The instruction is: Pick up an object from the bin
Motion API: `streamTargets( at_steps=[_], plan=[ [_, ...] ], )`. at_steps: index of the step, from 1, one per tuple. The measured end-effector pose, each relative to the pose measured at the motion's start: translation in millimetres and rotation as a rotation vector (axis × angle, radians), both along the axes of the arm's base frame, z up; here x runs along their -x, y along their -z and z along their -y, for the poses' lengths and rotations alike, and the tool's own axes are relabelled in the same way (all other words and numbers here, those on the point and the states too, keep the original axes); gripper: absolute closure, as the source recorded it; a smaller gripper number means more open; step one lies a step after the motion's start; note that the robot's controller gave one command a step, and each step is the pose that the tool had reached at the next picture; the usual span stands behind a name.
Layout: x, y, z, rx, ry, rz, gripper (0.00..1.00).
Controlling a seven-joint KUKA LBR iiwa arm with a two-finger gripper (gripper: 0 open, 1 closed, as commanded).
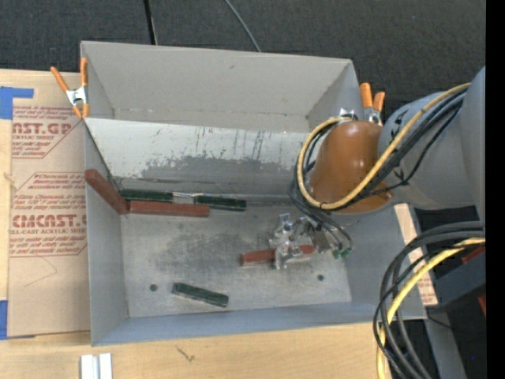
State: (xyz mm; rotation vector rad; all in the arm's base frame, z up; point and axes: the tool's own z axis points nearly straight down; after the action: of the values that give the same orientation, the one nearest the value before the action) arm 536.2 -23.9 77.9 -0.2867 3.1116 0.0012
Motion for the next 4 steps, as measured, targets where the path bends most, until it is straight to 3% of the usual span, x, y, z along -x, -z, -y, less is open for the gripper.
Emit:
streamTargets(
  at_steps=[2,4],
  plan=[
    [6.2,-19.4,-0.2,0.001,-0.002,-0.024,1.0],
    [3.4,-52.2,-0.5,0.002,-0.001,-0.013,1.0]
  ],
)
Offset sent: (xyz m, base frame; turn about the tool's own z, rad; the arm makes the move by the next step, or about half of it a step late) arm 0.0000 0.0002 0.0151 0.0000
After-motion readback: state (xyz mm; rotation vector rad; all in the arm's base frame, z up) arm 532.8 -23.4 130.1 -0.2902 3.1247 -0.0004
